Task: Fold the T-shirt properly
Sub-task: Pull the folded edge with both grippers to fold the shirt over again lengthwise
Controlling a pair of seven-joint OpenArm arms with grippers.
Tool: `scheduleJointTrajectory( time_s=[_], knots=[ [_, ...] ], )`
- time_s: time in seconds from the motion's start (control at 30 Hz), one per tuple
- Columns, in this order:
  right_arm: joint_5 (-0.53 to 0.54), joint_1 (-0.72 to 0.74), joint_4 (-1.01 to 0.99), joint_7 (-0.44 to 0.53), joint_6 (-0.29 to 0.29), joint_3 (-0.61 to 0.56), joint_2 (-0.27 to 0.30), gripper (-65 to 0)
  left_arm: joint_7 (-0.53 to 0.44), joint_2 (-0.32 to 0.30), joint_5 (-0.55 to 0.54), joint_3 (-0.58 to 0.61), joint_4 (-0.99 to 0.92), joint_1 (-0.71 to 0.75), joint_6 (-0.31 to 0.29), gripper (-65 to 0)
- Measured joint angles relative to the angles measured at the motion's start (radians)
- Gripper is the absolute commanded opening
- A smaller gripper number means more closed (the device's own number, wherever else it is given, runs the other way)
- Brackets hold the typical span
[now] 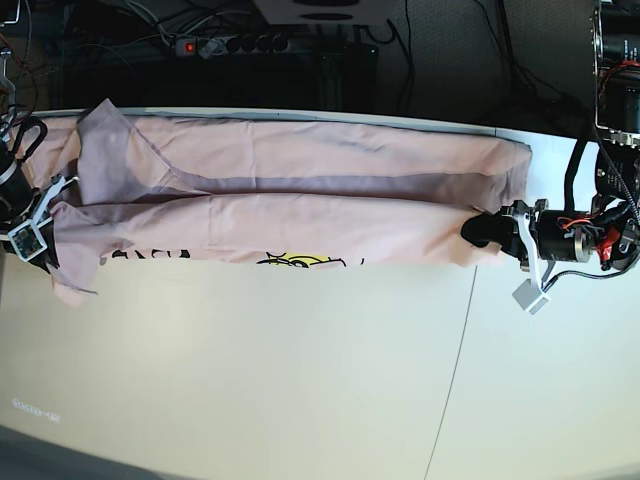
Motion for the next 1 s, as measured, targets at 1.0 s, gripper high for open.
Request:
scheduleJointTrajectory(
  time_s=[1.0],
  knots=[
    [-0.154,-0.3,0.183,0.016,0.0,0.002,0.027,-65.0,0.0,0.0,-0.085,0.0,0.003,0.05,0.0,-65.0]
  ],
)
